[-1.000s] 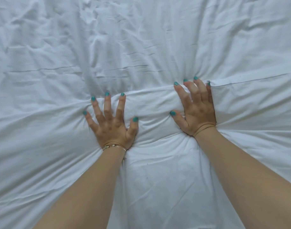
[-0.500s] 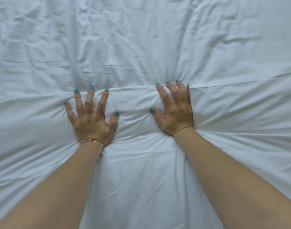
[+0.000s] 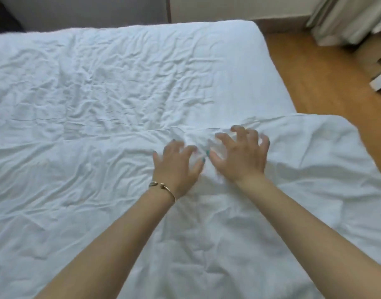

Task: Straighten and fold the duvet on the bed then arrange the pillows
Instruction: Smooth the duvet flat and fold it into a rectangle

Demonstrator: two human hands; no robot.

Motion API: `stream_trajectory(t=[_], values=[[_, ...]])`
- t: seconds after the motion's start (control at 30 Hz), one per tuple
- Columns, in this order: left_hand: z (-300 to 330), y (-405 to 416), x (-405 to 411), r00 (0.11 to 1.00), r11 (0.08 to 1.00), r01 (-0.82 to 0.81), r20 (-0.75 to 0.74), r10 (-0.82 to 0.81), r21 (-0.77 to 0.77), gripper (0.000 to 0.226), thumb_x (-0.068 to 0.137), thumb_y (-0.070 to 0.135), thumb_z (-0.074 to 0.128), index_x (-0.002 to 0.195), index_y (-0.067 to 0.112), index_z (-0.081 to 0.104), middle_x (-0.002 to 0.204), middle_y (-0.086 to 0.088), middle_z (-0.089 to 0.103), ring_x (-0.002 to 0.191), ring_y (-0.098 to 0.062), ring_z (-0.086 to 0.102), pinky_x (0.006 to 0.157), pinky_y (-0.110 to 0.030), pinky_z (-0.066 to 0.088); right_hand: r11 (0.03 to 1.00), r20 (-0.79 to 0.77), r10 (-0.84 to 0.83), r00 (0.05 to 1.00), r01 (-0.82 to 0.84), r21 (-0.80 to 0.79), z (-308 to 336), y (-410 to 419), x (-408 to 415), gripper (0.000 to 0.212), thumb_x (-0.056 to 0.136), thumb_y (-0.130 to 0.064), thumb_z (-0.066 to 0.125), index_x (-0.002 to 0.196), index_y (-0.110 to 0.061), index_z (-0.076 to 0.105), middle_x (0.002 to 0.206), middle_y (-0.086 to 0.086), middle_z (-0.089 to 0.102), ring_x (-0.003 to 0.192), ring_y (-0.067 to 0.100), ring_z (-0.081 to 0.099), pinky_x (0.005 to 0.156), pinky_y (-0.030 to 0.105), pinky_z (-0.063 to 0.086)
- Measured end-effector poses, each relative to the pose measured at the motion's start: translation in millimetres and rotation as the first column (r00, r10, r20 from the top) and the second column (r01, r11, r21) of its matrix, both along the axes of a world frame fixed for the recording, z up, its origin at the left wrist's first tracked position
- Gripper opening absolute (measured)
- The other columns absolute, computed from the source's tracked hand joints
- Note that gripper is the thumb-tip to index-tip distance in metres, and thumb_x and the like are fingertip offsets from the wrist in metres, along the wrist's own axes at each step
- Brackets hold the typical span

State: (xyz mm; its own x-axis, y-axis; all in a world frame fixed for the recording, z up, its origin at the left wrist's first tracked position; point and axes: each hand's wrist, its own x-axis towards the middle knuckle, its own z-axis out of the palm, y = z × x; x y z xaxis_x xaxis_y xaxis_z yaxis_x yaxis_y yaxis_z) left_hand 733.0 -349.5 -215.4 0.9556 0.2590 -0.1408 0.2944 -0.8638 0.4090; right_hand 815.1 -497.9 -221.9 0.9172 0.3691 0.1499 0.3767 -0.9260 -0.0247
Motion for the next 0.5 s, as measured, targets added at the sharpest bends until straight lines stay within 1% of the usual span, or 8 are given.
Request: stream_trajectory(t=[0.03, 0.07, 0.13, 0.2, 0.23, 0.3, 0.4, 0.5], values=[[-4, -25, 12, 0.994, 0.999, 0.039, -0.098, -0.041, -0.025, 0.059, 0.088, 0.068, 0.04, 0.141, 0.042, 0.037, 0.156, -0.002, 0.02, 0.147, -0.025, 0.005, 0.111, -0.063, 0.009, 0.993, -0.182, -0.072, 0.981, 0.054, -0.103, -2, -24, 20, 0.059, 0.079, -0.077, 0.038, 0.131, -0.05, 0.047, 0.149, -0.002, 0.038, 0.138, 0.034, 0.029, 0.107, 0.062, 0.011], [-9, -41, 27, 0.979, 0.998, 0.067, -0.194, -0.07, -0.022, 0.07, 0.081, 0.077, 0.04, 0.144, 0.05, 0.023, 0.16, 0.003, 0.005, 0.148, -0.026, -0.01, 0.108, -0.069, 0.002, 0.985, -0.337, -0.123, 0.933, 0.072, -0.16, -6, -44, 42, 0.071, 0.076, -0.087, 0.025, 0.14, -0.057, 0.028, 0.158, -0.009, 0.02, 0.146, 0.032, 0.009, 0.108, 0.066, -0.002], [-26, -52, 52, 0.951, 0.996, 0.082, -0.303, -0.069, 0.029, 0.088, 0.069, 0.089, 0.038, 0.143, 0.059, 0.003, 0.16, 0.009, -0.015, 0.143, -0.033, -0.026, 0.102, -0.075, -0.005, 0.986, -0.474, -0.117, 0.873, 0.046, -0.159, -22, -70, 76, 0.079, 0.071, -0.092, 0.011, 0.144, -0.06, 0.008, 0.16, -0.019, 0.007, 0.149, 0.024, -0.004, 0.11, 0.067, -0.007], [-47, -53, 58, 0.956, 0.984, 0.08, -0.293, -0.031, 0.156, 0.092, 0.064, 0.095, 0.03, 0.142, 0.061, -0.005, 0.16, 0.008, -0.017, 0.143, -0.038, -0.024, 0.1, -0.077, -0.008, 0.987, -0.431, -0.087, 0.898, 0.017, -0.162, -42, -75, 85, 0.077, 0.074, -0.089, 0.006, 0.145, -0.058, 0.004, 0.16, -0.02, 0.007, 0.149, 0.023, -0.007, 0.11, 0.067, -0.008], [-55, -54, 55, 0.971, 0.968, 0.077, -0.24, -0.019, 0.238, 0.091, 0.065, 0.095, 0.024, 0.143, 0.059, -0.004, 0.161, 0.005, -0.013, 0.144, -0.039, -0.018, 0.102, -0.076, -0.008, 0.986, -0.374, -0.075, 0.925, 0.013, -0.164, -51, -73, 83, 0.076, 0.076, -0.087, 0.005, 0.146, -0.056, 0.004, 0.16, -0.018, 0.008, 0.149, 0.024, -0.007, 0.109, 0.067, -0.008], [-70, -57, 48, 0.996, 0.939, 0.036, -0.085, -0.007, 0.341, 0.086, 0.071, 0.09, 0.02, 0.147, 0.053, 0.009, 0.162, -0.001, 0.003, 0.146, -0.041, -0.003, 0.105, -0.074, -0.003, 0.993, -0.248, -0.065, 0.966, 0.039, -0.109, -65, -70, 72, 0.072, 0.082, -0.082, 0.009, 0.147, -0.052, 0.014, 0.159, -0.013, 0.018, 0.149, 0.028, 0.0, 0.11, 0.067, -0.004], [-91, -58, 51, 0.999, 0.931, -0.008, 0.047, -0.01, 0.364, 0.082, 0.074, 0.083, 0.028, 0.147, 0.046, 0.027, 0.159, -0.003, 0.021, 0.146, -0.039, 0.011, 0.11, -0.069, 0.003, 0.999, -0.101, -0.046, 0.994, 0.047, 0.013, -78, -73, 70, 0.066, 0.087, -0.074, 0.027, 0.144, -0.043, 0.037, 0.151, -0.009, 0.038, 0.146, 0.03, 0.018, 0.112, 0.065, 0.004], [-106, -57, 58, 0.997, 0.928, -0.013, 0.081, -0.019, 0.373, 0.081, 0.073, 0.08, 0.034, 0.146, 0.043, 0.031, 0.158, -0.005, 0.025, 0.146, -0.039, 0.014, 0.111, -0.067, 0.005, 0.997, 0.017, -0.029, 0.999, 0.028, 0.065, -93, -76, 75, 0.062, 0.087, -0.068, 0.035, 0.138, -0.038, 0.049, 0.143, -0.006, 0.05, 0.142, 0.032, 0.03, 0.112, 0.063, 0.009]])
